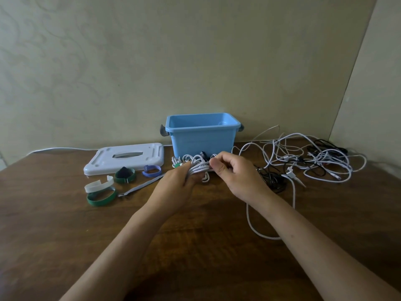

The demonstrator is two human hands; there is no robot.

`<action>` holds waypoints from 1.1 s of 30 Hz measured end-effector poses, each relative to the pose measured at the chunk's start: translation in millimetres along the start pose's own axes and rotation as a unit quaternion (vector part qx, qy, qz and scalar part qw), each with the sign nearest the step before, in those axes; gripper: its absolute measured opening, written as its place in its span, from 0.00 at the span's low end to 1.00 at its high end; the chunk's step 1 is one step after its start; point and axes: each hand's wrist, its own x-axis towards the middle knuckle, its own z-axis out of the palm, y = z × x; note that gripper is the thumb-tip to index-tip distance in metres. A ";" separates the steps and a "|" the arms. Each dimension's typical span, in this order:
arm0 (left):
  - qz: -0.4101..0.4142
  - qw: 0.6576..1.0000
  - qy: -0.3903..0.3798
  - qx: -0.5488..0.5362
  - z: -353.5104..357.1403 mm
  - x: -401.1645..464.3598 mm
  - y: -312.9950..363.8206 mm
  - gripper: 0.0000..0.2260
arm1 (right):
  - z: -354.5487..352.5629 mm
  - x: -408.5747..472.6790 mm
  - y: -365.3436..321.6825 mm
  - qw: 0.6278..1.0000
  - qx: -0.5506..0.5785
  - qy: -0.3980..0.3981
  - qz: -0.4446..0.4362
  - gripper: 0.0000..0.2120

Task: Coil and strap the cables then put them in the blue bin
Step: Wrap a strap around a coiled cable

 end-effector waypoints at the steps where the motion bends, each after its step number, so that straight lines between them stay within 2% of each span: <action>1: -0.004 1.000 -0.001 0.014 0.5 -0.3 0.3 0.08 | -0.6 -1.8 -2.3 1.000 -0.004 -0.007 -0.003 0.18; 3: 0.010 0.999 0.005 0.051 0.2 -1.9 2.6 0.10 | -1.3 -4.7 -6.1 0.998 -0.050 -0.029 -0.015 0.25; 5: 0.035 0.996 0.007 0.082 -1.3 -3.9 7.1 0.12 | -0.6 -5.1 -7.0 0.987 -0.147 -0.042 -0.046 0.28; 10: 0.048 0.993 -0.018 0.103 -4.7 -3.1 13.6 0.14 | 3.4 -4.6 -4.4 0.958 -0.255 0.002 -0.129 0.26; 15: 0.052 0.990 -0.050 0.119 -6.3 -1.7 9.2 0.11 | 8.4 -4.4 -2.6 0.963 -0.219 -0.005 -0.159 0.22; 18: 0.057 0.989 -0.074 0.114 -9.4 -0.2 11.3 0.06 | 9.5 -2.8 1.5 0.950 -0.248 0.035 -0.188 0.17; 21: 0.054 0.991 -0.064 0.108 -13.6 -0.9 10.1 0.06 | 13.1 -1.9 0.8 0.942 -0.263 0.061 -0.199 0.20; 24: 0.040 0.984 -0.054 0.168 -15.6 -2.3 9.8 0.05 | 19.3 -1.6 0.0 0.947 -0.260 0.061 -0.176 0.20; 27: 0.049 0.973 -0.059 0.219 -12.7 -3.7 10.5 0.09 | 19.0 0.0 2.4 0.951 -0.272 0.026 -0.142 0.20; 29: 0.045 0.969 -0.088 0.228 -11.4 -3.9 10.1 0.09 | 18.0 1.2 4.3 0.956 -0.269 -0.001 -0.118 0.21; 33: 0.027 0.964 -0.146 0.222 -12.8 -3.3 8.9 0.02 | 18.1 1.9 4.8 0.968 -0.225 -0.070 -0.089 0.27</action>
